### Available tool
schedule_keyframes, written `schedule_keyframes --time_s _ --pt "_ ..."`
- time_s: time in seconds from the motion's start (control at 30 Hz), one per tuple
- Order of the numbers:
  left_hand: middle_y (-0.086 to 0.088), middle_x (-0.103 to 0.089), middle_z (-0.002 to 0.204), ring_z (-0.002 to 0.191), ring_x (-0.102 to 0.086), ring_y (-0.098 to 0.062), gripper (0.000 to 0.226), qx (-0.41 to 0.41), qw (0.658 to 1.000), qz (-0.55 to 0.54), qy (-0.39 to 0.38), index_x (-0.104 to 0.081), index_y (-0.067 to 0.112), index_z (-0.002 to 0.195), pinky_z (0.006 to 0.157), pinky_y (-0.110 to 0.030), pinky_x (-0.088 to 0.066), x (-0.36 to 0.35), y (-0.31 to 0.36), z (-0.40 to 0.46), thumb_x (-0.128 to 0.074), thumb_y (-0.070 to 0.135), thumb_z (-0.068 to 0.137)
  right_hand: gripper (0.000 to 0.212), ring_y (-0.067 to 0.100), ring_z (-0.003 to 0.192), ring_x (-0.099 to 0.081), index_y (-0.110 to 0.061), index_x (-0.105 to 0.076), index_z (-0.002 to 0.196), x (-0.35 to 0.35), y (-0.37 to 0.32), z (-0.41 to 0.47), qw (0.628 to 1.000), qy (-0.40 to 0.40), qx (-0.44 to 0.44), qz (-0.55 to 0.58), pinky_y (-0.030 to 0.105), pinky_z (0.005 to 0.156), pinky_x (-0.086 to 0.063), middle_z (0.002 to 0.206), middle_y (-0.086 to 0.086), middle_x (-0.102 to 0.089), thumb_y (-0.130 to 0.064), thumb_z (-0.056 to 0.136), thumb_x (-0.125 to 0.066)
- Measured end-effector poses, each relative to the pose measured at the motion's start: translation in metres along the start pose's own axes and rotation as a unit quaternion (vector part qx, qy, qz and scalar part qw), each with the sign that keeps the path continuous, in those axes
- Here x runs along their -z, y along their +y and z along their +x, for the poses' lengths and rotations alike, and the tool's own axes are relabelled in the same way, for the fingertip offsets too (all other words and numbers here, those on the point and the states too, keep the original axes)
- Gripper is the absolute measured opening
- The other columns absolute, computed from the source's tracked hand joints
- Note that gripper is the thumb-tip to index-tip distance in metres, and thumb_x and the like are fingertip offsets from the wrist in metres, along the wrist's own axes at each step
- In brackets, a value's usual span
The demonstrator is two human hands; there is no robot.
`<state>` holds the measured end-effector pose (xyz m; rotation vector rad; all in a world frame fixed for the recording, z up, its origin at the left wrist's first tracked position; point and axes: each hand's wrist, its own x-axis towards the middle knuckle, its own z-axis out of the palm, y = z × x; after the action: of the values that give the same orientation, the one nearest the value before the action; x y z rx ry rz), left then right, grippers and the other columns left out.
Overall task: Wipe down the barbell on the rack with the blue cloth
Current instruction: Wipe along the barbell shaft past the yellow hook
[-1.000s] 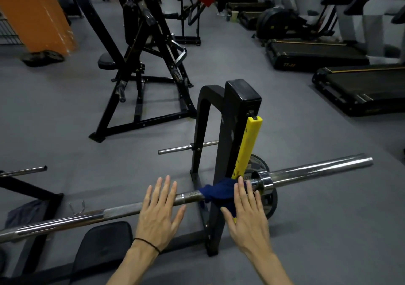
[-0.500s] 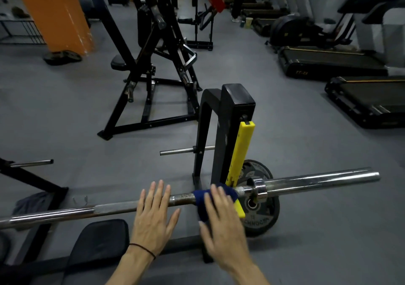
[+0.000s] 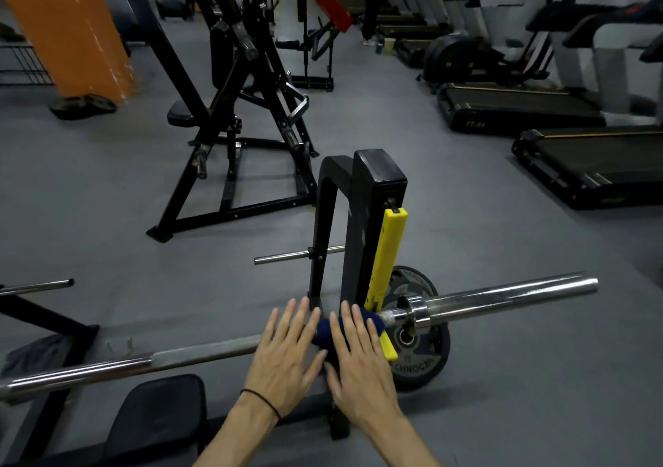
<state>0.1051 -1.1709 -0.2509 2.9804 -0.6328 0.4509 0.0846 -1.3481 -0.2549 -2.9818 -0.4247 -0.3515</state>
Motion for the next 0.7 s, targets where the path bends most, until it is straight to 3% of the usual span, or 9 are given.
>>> schedule_keyframes --time_s 0.17,0.3,0.57,0.7 --pt "-0.015 -0.037 0.159 0.148 -0.034 -0.032 0.066 -0.039 0.999 -0.026 0.004 -0.043 0.010 0.152 0.116 -0.050 -0.024 0.001 0.023 0.024 -0.039 0.049 0.098 0.084 0.025 0.157 -0.011 -0.009 -0.022 0.161 0.011 0.008 -0.013 1.000 0.014 -0.016 0.007 0.045 0.120 -0.019 0.170 0.008 -0.012 -0.037 0.088 -0.053" --pt "-0.016 -0.040 0.158 0.147 -0.037 -0.033 0.069 -0.054 0.998 -0.032 -0.015 -0.044 0.007 0.151 0.116 -0.050 -0.024 -0.002 0.042 0.036 -0.038 0.050 0.097 0.088 0.023 0.157 -0.007 -0.008 -0.013 0.162 0.016 0.015 -0.025 0.998 0.023 -0.061 0.022 0.042 0.123 -0.012 0.171 0.008 -0.007 -0.036 0.091 -0.056" --pt "-0.015 -0.048 0.152 0.140 -0.047 -0.032 0.075 0.009 0.997 -0.068 -0.046 -0.049 0.004 0.147 0.113 -0.048 -0.026 -0.006 0.066 0.043 -0.038 0.057 0.095 0.098 0.024 0.157 -0.010 -0.008 -0.011 0.162 0.019 0.049 -0.034 0.996 0.018 -0.085 0.026 0.041 0.121 -0.015 0.170 0.009 -0.009 -0.042 0.086 -0.063" --pt "-0.017 -0.051 0.149 0.137 -0.050 -0.032 0.075 0.034 0.996 -0.065 -0.041 -0.050 0.002 0.145 0.118 -0.044 -0.016 -0.010 0.070 0.051 -0.036 0.057 0.096 0.095 0.024 0.157 -0.012 -0.007 -0.016 0.162 0.020 0.066 -0.031 0.997 0.017 -0.072 0.020 0.040 0.121 -0.014 0.170 0.009 -0.010 -0.047 0.087 -0.059"
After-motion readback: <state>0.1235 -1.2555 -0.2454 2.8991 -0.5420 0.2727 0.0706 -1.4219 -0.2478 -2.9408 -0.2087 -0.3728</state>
